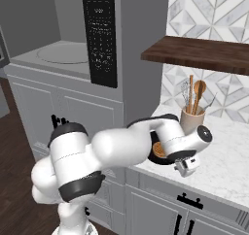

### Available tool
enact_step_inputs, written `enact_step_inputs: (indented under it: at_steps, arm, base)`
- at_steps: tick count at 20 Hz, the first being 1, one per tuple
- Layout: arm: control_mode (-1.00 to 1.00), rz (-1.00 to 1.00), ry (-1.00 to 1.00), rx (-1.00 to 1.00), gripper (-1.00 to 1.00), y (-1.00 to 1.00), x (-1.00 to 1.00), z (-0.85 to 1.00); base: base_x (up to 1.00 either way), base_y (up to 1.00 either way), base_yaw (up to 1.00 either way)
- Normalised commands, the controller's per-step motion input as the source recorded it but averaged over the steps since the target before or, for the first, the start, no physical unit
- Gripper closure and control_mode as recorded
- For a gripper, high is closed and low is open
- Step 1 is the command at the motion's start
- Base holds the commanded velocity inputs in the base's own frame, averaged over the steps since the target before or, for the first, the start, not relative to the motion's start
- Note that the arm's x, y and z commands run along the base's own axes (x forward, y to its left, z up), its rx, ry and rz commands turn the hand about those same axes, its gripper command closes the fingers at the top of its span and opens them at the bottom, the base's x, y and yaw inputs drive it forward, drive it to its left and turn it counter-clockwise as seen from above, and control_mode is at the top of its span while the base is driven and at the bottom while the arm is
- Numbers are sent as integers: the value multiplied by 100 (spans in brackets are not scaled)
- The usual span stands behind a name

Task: Open the microwave, place the bowl with waffle inside the microwave, then close the microwave door and turn it on.

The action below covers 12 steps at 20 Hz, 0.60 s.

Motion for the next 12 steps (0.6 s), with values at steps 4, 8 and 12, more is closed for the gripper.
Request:
enact_step_inputs:
  at_steps: [4,8,12]
  arm:
    - [-100,0,0,0,-100,-2,17,-26]
    - [-100,0,0,0,-100,0,16,-31]
    - [-100,0,0,0,-100,0,9,-28]
  base:
    - [0,0,0]
    - [0,0,0]
    - [0,0,0]
